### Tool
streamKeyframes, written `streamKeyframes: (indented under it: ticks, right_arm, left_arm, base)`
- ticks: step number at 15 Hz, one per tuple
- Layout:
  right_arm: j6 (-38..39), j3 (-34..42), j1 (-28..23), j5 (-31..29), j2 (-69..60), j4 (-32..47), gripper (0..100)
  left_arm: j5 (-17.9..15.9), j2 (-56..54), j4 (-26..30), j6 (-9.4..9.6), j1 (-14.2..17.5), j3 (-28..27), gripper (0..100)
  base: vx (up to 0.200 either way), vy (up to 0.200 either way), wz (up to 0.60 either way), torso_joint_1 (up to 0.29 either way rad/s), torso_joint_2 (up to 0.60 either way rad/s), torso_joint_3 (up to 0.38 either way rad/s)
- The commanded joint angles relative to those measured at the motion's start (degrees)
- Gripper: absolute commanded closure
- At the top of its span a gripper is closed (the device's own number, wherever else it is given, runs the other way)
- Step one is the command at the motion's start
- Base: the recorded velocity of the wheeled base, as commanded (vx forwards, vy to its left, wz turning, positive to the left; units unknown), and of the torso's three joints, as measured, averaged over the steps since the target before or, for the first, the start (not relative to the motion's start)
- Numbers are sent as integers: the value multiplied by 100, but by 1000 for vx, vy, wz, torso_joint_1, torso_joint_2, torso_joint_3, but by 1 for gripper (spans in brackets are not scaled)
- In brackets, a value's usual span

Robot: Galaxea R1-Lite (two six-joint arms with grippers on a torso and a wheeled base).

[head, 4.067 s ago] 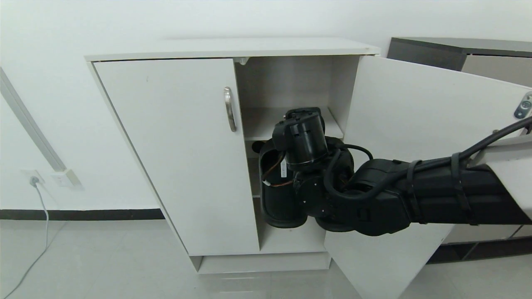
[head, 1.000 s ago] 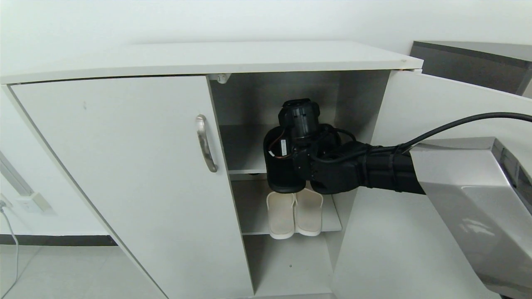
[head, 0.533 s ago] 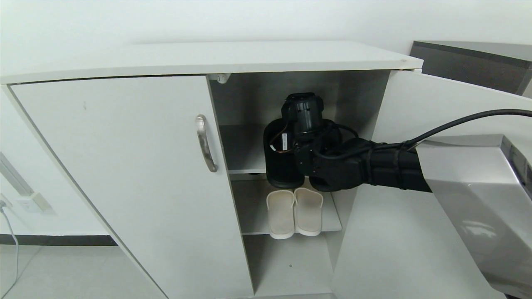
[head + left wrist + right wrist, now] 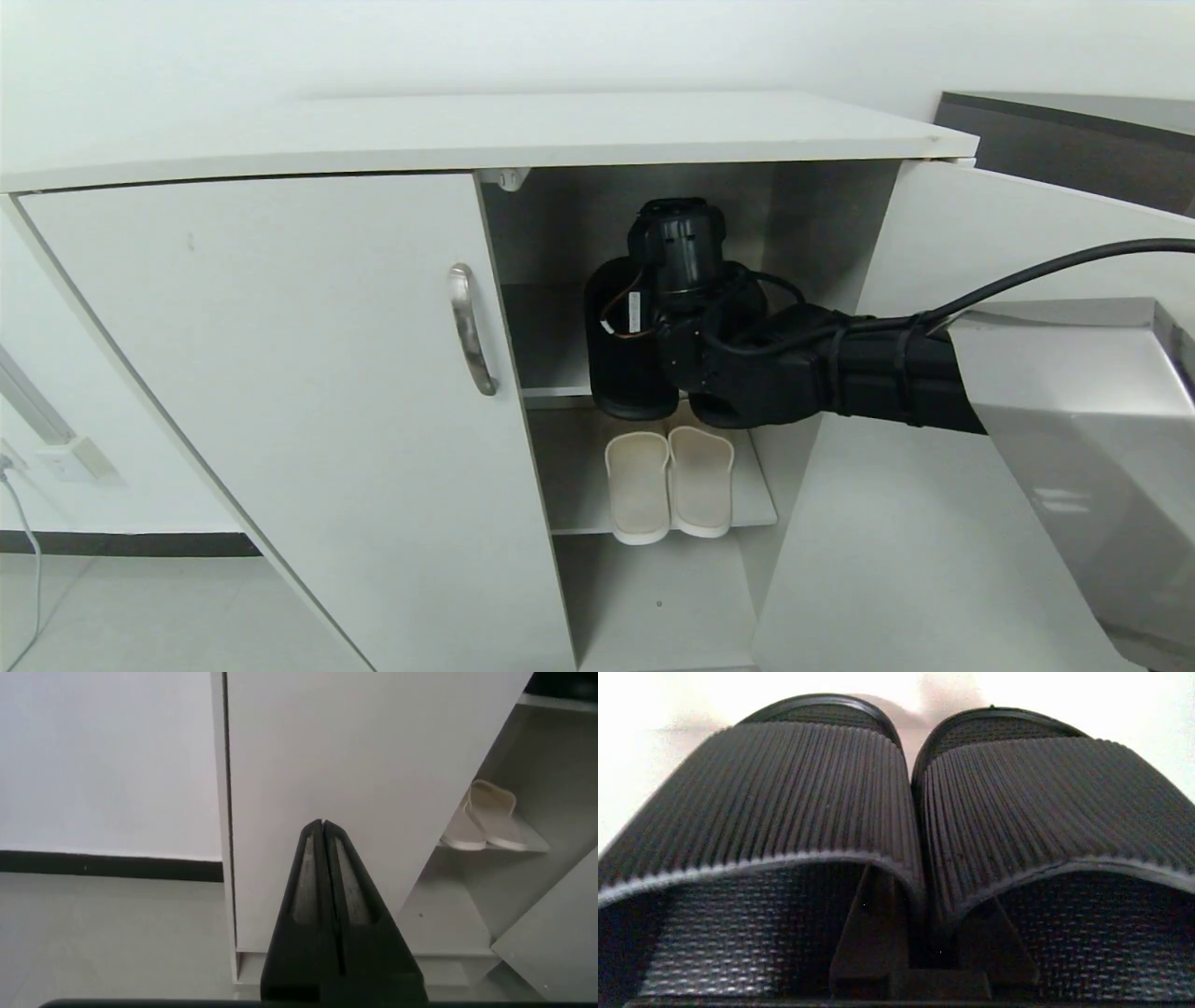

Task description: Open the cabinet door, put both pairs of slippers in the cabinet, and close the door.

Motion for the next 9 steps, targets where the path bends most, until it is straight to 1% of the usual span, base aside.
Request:
streamKeyframes:
  ticks: [1,4,7,9]
  right_arm:
    - [2,5,-19,-11,-122,16,100]
    - [-7,153,-37,-3,-219,16,100]
    - [2,223,-37,-3,-245,16,100]
    - [2,232,-37,-3,-237,16,100]
  left_arm:
    - [1,8,-5,-3,-2,2,100]
    - [1,8,-5,-3,-11,-7,100]
    - [19,-1,-5,5,-2,2,100]
    - [19,-1,-5,5,-11,2,100]
  base:
    - [0,0,0,0,0,0]
    - [0,0,0,0,0,0]
    - [200,0,0,-1,2,5]
    - [0,0,0,0,0,0]
